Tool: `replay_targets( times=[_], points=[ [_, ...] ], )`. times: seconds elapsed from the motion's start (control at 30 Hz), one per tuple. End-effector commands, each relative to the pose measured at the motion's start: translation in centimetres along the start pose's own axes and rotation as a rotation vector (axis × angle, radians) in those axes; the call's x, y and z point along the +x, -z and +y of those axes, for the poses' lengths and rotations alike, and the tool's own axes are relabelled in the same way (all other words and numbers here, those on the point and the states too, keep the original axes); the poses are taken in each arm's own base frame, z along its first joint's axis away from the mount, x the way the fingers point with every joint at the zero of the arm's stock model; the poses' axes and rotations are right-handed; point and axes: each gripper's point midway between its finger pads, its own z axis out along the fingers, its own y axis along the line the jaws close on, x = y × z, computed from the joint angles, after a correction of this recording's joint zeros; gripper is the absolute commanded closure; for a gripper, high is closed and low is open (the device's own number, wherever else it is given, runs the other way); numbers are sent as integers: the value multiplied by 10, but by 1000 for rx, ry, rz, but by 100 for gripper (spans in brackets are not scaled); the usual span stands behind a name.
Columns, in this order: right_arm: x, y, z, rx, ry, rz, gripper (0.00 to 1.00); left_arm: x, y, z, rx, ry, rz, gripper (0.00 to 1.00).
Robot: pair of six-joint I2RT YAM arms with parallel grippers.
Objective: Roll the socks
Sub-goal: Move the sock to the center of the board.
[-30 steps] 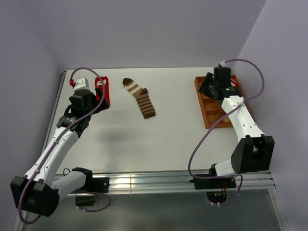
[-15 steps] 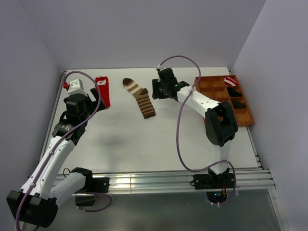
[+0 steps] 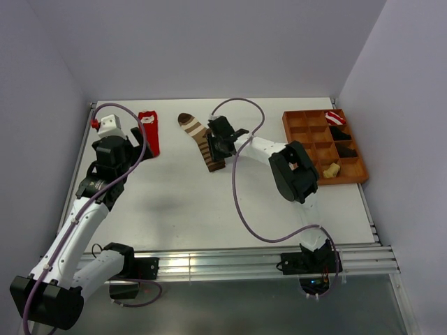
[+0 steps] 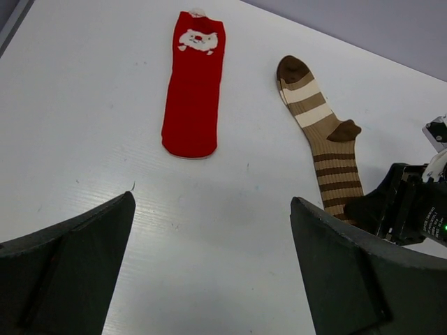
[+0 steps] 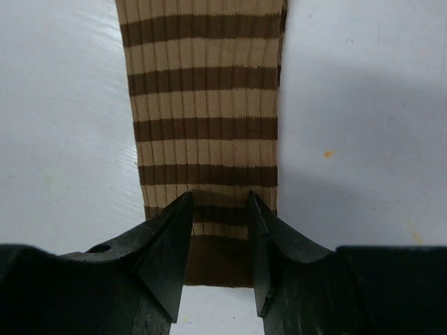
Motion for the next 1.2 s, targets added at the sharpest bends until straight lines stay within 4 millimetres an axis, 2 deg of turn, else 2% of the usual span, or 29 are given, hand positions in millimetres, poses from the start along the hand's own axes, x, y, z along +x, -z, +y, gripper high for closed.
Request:
replay_targets(
  times=[0.0, 0.13, 0.27, 0.33, 0.37, 0.43, 0.47, 0.5, 0.6, 0.63, 0.7, 0.73, 0.83, 1.0, 1.07, 1.1, 1.17],
  points=[
    [6, 1, 3, 45, -13, 2, 56, -9, -2, -1, 6, 6, -31, 2],
    [47, 0, 1, 88, -49, 75, 60, -8, -2, -1, 2, 11, -26, 2],
    [82, 11, 4, 144, -112, 136, 68, -10, 0, 1, -2, 17, -31, 2],
    [109, 20, 11, 154, -115, 195, 73, -13, 2, 3, -12, 23, -42, 2],
    [110, 29, 17, 155, -153, 189, 73, -14, 3, 4, -18, 29, -44, 3],
    [134, 44, 38, 134, -134, 220, 70, -16, 6, 8, -37, 36, -58, 3],
    [131, 56, 52, 104, -142, 200, 69, -18, 7, 9, -43, 41, -64, 3],
    [141, 67, 76, 63, -99, 204, 68, -21, 10, 10, -47, 44, -73, 2],
    [140, 96, 114, -13, -30, 178, 61, -29, 18, 10, -35, 59, -106, 3],
    [137, 110, 133, -57, 13, 154, 57, -32, 20, 10, -31, 63, -115, 3],
    [129, 122, 142, -82, 47, 120, 55, -38, 27, 10, -17, 76, -141, 3],
    [119, 132, 144, -105, 79, 85, 55, -40, 29, 9, -13, 78, -151, 3],
    [88, 139, 133, -79, 193, -21, 57, -45, 35, 9, 7, 89, -184, 2],
    [41, 128, 126, -97, 349, -104, 59, -49, 37, 7, 38, 97, -187, 2],
    [32, 118, 124, -122, 363, -96, 59, -50, 37, 9, 33, 98, -190, 2],
    [17, 113, 117, -127, 344, -112, 59, -50, 37, 10, 31, 99, -192, 2],
    [16, 92, 111, -140, 370, -86, 59, -52, 38, 10, 32, 103, -199, 2]
  ],
)
